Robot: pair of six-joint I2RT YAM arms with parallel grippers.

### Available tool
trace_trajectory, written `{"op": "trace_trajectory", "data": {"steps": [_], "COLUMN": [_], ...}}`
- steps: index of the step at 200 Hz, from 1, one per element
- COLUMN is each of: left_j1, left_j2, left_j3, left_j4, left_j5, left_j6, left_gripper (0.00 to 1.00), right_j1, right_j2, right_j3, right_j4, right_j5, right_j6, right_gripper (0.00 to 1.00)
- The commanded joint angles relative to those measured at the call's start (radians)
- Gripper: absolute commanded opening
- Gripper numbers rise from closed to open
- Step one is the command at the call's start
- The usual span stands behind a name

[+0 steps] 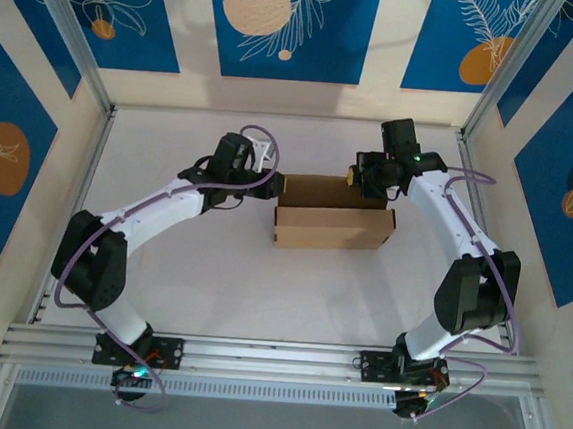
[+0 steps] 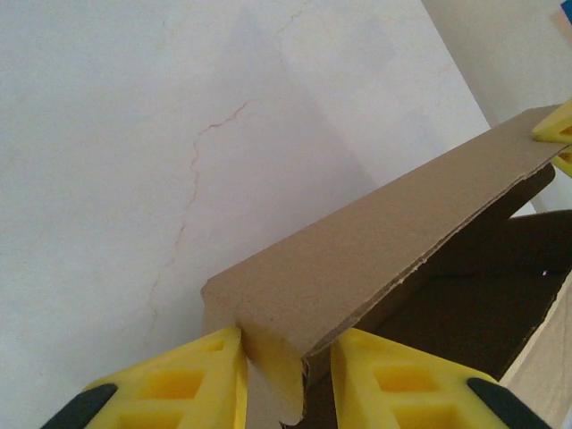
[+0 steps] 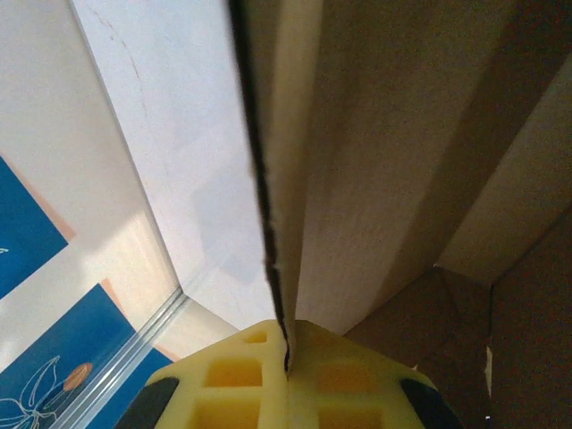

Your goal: Fold the paper box

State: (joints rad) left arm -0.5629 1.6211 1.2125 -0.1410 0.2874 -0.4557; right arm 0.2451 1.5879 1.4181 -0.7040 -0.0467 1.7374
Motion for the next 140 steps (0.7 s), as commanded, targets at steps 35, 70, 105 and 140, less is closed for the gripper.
{"op": "trace_trajectory", "data": {"steps": [35, 70, 105, 140], "left_j1": [0.008, 0.01, 0.009, -0.018], "left_j2": [-0.133, -0.211, -0.277, -0.347], "left_j3": [0.028, 0.01, -0.06, -0.085], "left_j4": [0.003, -0.124, -0.161, -0.197], "left_j5": [0.077, 0.015, 0.032, 0.028], "left_j6": [0.121, 0.231, 0.219, 0.144], "left_gripper": [0.5, 0.53, 0.54, 0.46], "right_j1": [0.031, 0.023, 0.026, 0.037], "right_j2": [0.004, 0.001, 0.003, 0.001], "right_j3": [-0.002, 0.0, -0.001, -0.012], "right_j4": [-0.02, -0.028, -0.029, -0.024], "right_j5": [-0.074, -0.076, -0.076, -0.074], "right_j6": [0.01, -0.002, -0.004, -0.001], "right_gripper": [0.02, 0.02, 0.02, 0.02]}}
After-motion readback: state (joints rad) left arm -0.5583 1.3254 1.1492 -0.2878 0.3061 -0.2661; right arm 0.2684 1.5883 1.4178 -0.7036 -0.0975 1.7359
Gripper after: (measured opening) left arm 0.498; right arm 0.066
